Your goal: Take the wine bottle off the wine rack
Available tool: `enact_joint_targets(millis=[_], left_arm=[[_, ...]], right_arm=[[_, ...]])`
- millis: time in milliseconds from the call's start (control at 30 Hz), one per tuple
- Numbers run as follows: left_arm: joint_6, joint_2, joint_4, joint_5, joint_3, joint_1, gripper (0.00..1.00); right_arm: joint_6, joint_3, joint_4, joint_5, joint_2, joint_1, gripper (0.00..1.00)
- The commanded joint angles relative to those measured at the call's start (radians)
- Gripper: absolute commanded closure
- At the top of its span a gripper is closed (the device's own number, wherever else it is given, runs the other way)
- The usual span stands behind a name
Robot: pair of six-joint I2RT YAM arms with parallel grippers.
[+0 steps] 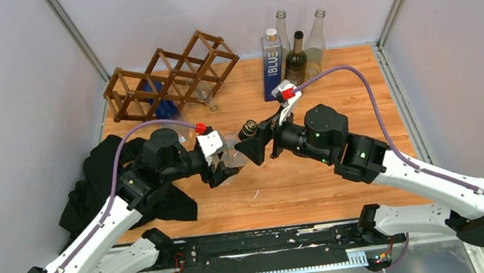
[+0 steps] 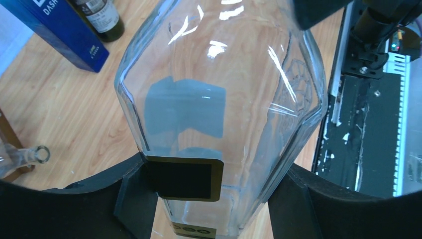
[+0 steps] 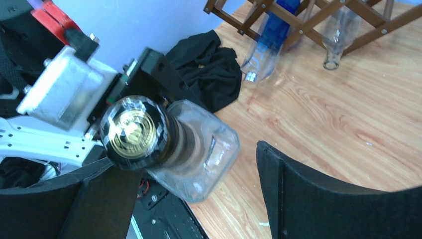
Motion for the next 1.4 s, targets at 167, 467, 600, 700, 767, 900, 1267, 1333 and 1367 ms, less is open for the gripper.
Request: enact_joint_targets(millis=[167, 467, 600, 700, 767, 900, 1267, 1333, 1367], left_arm=[[-0.098, -0.007, 0.09, 0.071, 0.054, -0.004, 1.0], [-0.11, 0.012, 0.03, -0.02, 0.064, -0.004, 0.37], [-0.167, 0.093, -0.126, -0.114, 0.133, -0.001, 0.0], [-0.15, 0.141, -0.224, -0.104, 0.188, 0.013, 0.0], [-0.161, 0.155, -0.24, -0.072, 0.201, 0.057, 0.0], [-0.186, 0.24, -0.312, -0.006, 0.29, 0.182, 0.0], [-0.06, 0.445, -0.573, -0.134, 0.587, 0.356, 0.0], [-0.06, 0.458, -0.585, -0.135, 0.616, 0.383, 0.0], [-0.061, 0.461, -0.591, -0.135, 0.627, 0.394, 0.0]], right_arm=[[-0.011, 0.096, 0.134, -0.07, 0.099, -0.01, 0.36], [-0.016, 0.11, 0.109, -0.084, 0.131, -0.044, 1.0], [-0.032, 0.145, 0.016, -0.096, 0.136, -0.124, 1.0], [-0.094, 0.182, -0.055, -0.081, 0.142, -0.186, 1.0], [-0.14, 0.208, -0.105, -0.061, 0.151, -0.231, 1.0], [-0.192, 0.226, -0.149, -0.027, 0.171, -0.353, 1.0], [-0.3, 0.385, -0.151, 0.058, 0.325, -0.705, 1.0], [-0.318, 0.446, -0.15, 0.065, 0.383, -0.747, 1.0], [-0.331, 0.471, -0.148, 0.07, 0.411, -0.756, 1.0]])
